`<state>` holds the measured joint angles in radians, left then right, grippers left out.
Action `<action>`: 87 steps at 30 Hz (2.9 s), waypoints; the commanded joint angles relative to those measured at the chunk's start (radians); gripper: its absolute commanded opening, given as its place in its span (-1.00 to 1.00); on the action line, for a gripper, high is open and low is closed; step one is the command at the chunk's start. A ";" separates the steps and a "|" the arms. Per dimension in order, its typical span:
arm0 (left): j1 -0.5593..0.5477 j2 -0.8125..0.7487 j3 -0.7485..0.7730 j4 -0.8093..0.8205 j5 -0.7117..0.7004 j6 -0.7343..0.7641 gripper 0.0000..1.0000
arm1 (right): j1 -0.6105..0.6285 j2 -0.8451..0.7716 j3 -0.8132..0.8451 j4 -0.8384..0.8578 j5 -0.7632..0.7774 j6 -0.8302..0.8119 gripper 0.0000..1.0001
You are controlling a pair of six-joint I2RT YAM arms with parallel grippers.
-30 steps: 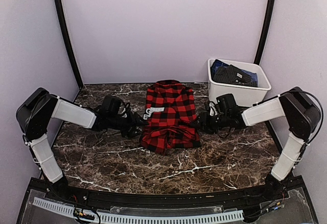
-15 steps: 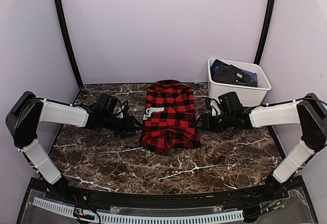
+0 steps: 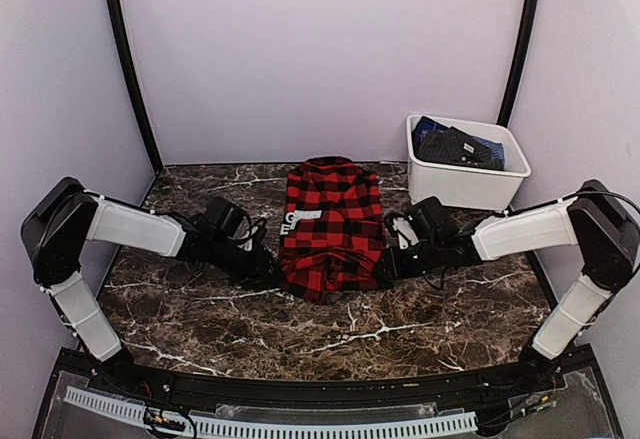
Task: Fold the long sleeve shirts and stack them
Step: Smooth out the 2/3-rectangle-folded shirt at the center of the board.
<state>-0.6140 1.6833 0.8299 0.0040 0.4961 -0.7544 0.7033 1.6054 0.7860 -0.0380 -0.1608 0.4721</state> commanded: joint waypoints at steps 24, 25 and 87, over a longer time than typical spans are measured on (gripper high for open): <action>0.040 0.160 0.219 0.212 0.140 -0.227 -1.00 | 0.010 0.119 0.270 -0.081 0.179 0.028 -1.00; 0.044 0.179 0.230 0.243 0.151 -0.263 -1.00 | 0.005 0.132 0.288 -0.090 0.206 0.031 -1.00; 0.106 0.217 0.233 0.403 -0.035 -0.506 -0.89 | 0.031 0.518 0.718 -0.205 0.146 -0.110 -0.23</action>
<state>-0.5209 1.9614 1.0721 0.4091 0.4873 -1.2766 0.7464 2.1090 1.4914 -0.2394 -0.0032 0.3763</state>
